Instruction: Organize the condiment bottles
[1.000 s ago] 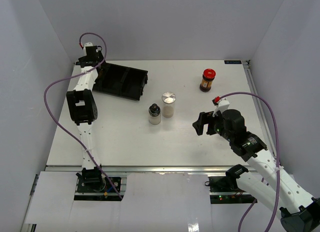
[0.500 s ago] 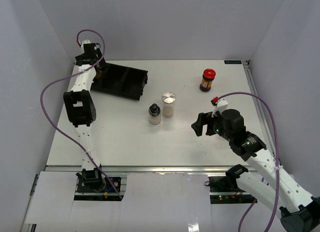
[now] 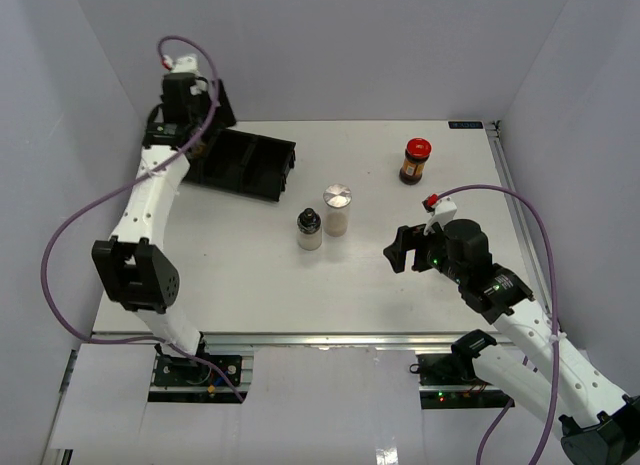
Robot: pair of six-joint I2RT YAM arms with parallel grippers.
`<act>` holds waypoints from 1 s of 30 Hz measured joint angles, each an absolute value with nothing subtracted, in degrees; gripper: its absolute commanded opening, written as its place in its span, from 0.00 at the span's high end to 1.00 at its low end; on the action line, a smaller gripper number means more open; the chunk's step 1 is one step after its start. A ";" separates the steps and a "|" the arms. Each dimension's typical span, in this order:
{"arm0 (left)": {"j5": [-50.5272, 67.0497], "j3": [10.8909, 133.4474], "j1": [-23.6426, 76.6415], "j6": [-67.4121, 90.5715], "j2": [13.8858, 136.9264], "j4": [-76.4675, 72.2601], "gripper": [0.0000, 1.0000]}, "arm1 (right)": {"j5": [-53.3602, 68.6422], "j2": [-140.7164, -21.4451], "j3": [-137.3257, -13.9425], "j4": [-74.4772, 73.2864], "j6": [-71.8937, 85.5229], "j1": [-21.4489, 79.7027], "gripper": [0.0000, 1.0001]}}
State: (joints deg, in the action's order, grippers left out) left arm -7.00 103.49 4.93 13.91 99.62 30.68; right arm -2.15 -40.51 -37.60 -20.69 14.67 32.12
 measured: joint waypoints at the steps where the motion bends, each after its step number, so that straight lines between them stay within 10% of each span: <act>1: -5.45 99.63 8.58 13.81 96.68 30.90 0.02 | -2.15 -40.60 -37.60 -20.64 14.62 32.12 0.10; 10: 3.24 76.51 31.43 14.47 87.38 29.71 0.02 | -2.13 -41.72 -37.60 -20.47 14.57 32.12 0.10; 30: -1.47 72.14 36.22 12.94 86.91 29.62 0.02 | -2.64 -40.87 -37.60 -20.45 14.58 32.12 0.10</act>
